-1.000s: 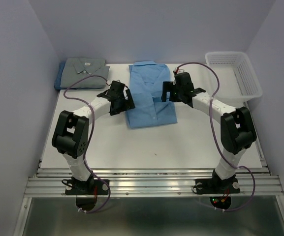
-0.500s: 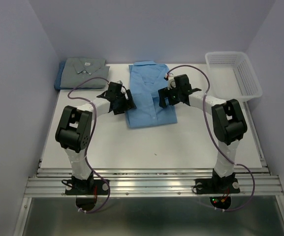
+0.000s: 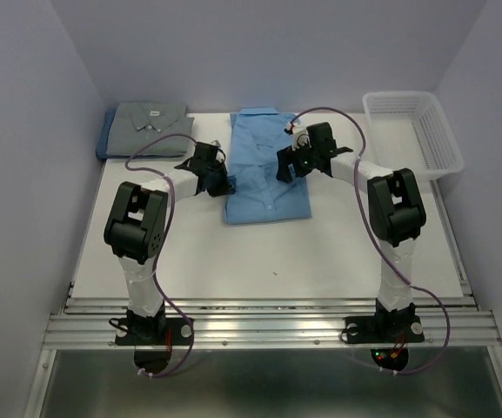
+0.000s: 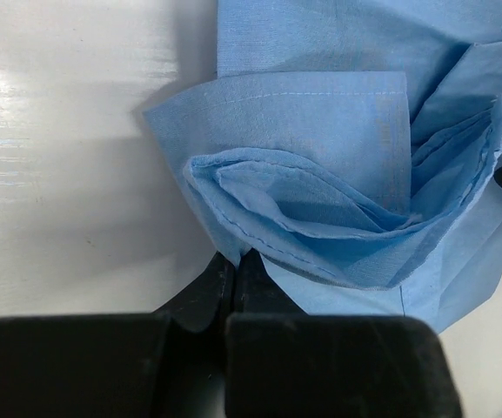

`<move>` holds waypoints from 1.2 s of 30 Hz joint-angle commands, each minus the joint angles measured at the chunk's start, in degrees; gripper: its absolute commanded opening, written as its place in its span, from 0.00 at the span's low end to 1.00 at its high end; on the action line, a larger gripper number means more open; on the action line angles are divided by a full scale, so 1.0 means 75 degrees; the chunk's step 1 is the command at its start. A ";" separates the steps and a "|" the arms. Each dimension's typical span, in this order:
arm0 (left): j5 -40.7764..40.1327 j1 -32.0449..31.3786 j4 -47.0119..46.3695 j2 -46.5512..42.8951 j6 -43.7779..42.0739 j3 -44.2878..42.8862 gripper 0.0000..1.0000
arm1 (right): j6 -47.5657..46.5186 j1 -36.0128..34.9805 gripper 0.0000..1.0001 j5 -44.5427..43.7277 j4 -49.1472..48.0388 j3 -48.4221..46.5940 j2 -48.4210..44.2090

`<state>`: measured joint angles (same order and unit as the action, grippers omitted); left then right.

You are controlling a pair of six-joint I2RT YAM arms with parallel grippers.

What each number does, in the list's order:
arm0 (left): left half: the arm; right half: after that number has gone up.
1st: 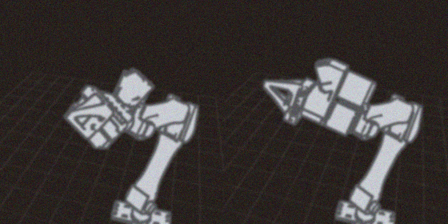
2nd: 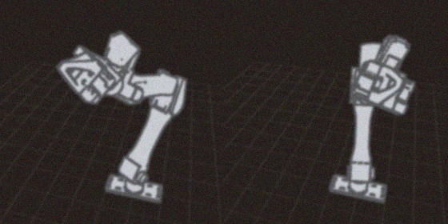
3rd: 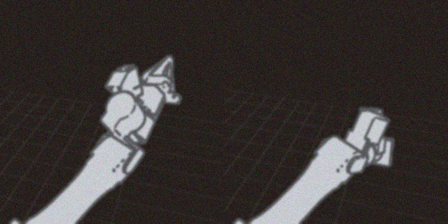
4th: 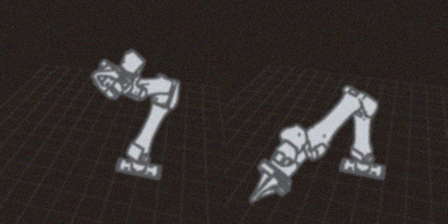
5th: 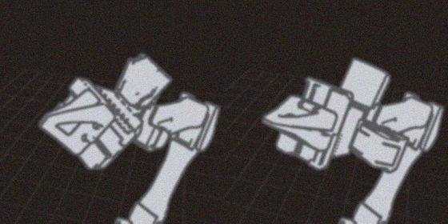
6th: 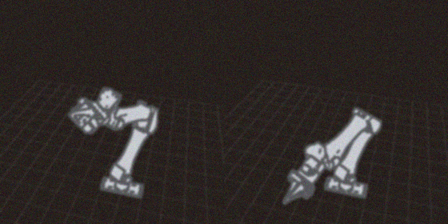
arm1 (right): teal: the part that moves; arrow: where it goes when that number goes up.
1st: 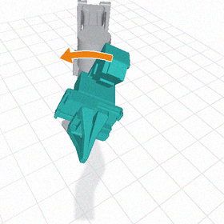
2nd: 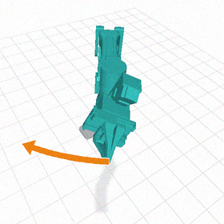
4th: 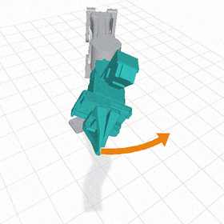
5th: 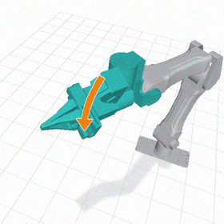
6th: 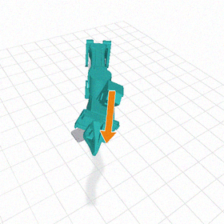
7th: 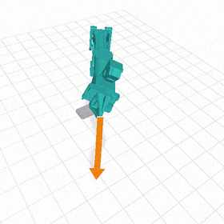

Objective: Fold and stack the long sleeve shirts
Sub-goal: Fold the shirt

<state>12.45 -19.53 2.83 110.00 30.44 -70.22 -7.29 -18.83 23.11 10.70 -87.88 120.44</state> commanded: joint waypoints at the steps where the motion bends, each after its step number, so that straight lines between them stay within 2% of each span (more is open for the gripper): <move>1: 0.0098 -0.0033 -0.0131 -0.0287 -0.0120 -0.0294 0.00 | 0.0034 -0.0021 0.84 0.0106 -0.0079 -0.0517 0.0358; 3: 0.0157 -0.0033 -0.0131 -0.0322 -0.0144 -0.0306 0.00 | 0.0081 -0.0021 0.82 0.0071 -0.0091 -0.0576 0.0429; 5: 0.0110 -0.0044 -0.0131 -0.0439 -0.0156 -0.0271 0.00 | 0.0198 -0.0021 0.75 0.0070 -0.0032 -0.0669 0.0511; 8: 0.0051 -0.0044 -0.0131 -0.0673 -0.0203 -0.0189 0.00 | 0.0257 -0.0021 0.58 0.0129 -0.0032 -0.0705 0.0488; 9: 0.0051 -0.0045 -0.0131 -0.0732 -0.0226 -0.0177 0.00 | 0.0303 -0.0021 0.39 0.0083 -0.0044 -0.0670 0.0430; 12: 0.0063 -0.0068 -0.0131 -0.0931 -0.0285 -0.0142 0.00 | 0.0421 -0.0021 0.18 -0.0023 -0.0254 -0.0297 -0.0061; 16: 0.0028 -0.0161 -0.0120 -0.1200 -0.0401 -0.0107 0.00 | 0.0819 -0.0021 0.08 -0.0537 -0.0699 0.0546 -0.1092; 25: -0.0113 -0.0349 -0.0166 -0.1319 -0.0846 -0.0411 0.00 | 0.1874 -0.0021 0.05 -0.1920 -0.0559 0.1732 -0.2301; 33: -0.0417 -0.0349 0.0501 -0.0347 -0.1105 -0.1219 0.00 | 0.2108 -0.0021 0.04 -0.2378 0.0060 0.1195 -0.1588; 36: -0.0698 -0.0349 0.0712 0.0040 -0.1304 -0.1524 0.07 | 0.2249 -0.0021 0.04 -0.2659 0.0272 0.0784 -0.1119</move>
<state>10.66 -22.17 5.50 108.25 23.75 -77.80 7.75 -18.83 7.22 10.76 -78.39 108.66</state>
